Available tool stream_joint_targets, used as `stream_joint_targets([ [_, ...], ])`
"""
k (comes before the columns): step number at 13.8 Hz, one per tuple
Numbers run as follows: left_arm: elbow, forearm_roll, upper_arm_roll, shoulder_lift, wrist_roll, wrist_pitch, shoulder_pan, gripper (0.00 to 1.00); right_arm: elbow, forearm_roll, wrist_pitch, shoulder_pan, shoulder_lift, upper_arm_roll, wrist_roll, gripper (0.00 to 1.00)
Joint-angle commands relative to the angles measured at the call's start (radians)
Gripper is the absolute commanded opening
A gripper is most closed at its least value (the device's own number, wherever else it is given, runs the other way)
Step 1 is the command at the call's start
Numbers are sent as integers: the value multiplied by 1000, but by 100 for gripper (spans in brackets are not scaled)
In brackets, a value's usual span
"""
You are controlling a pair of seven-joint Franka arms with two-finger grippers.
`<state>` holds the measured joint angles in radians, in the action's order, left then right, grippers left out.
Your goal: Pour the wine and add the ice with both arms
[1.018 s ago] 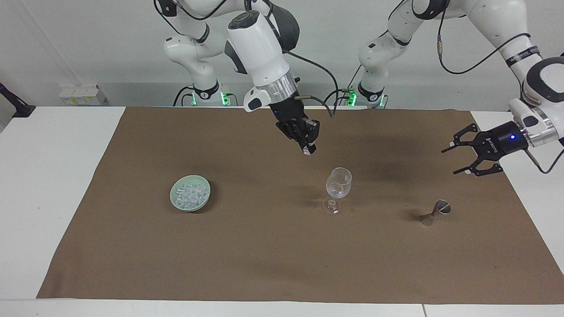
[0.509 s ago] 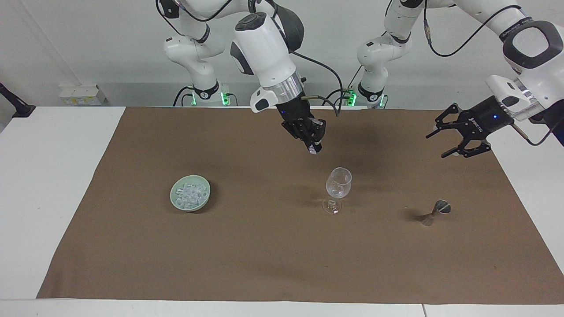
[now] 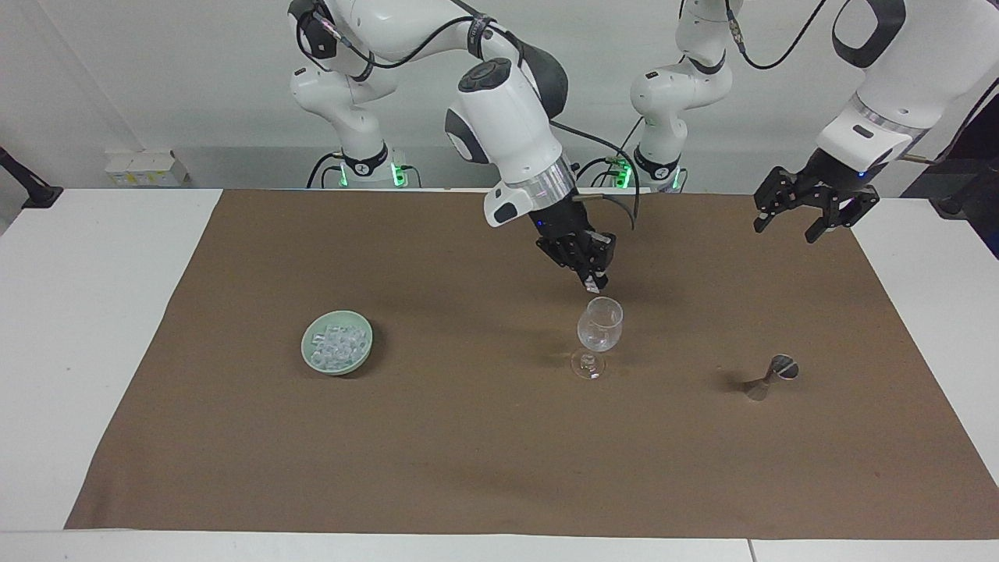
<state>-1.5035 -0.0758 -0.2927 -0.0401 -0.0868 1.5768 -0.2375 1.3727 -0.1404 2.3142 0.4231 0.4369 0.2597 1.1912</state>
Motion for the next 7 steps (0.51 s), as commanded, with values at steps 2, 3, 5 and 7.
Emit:
stream_joint_targets([
  [2,42,102,4,16,149,-81,30,93,-41,70,16,20,59,-2,9,0],
  [3,42,102,4,11,150,-81,23,94,-53,88,16,22,72,-2,8,0],
  [5,37,105,1,11,150,-77,11,95,-115,136,14,63,129,-5,22,0],
  [7,42,103,4,11,142,-92,24,96,-113,145,13,62,129,-3,19,0],
])
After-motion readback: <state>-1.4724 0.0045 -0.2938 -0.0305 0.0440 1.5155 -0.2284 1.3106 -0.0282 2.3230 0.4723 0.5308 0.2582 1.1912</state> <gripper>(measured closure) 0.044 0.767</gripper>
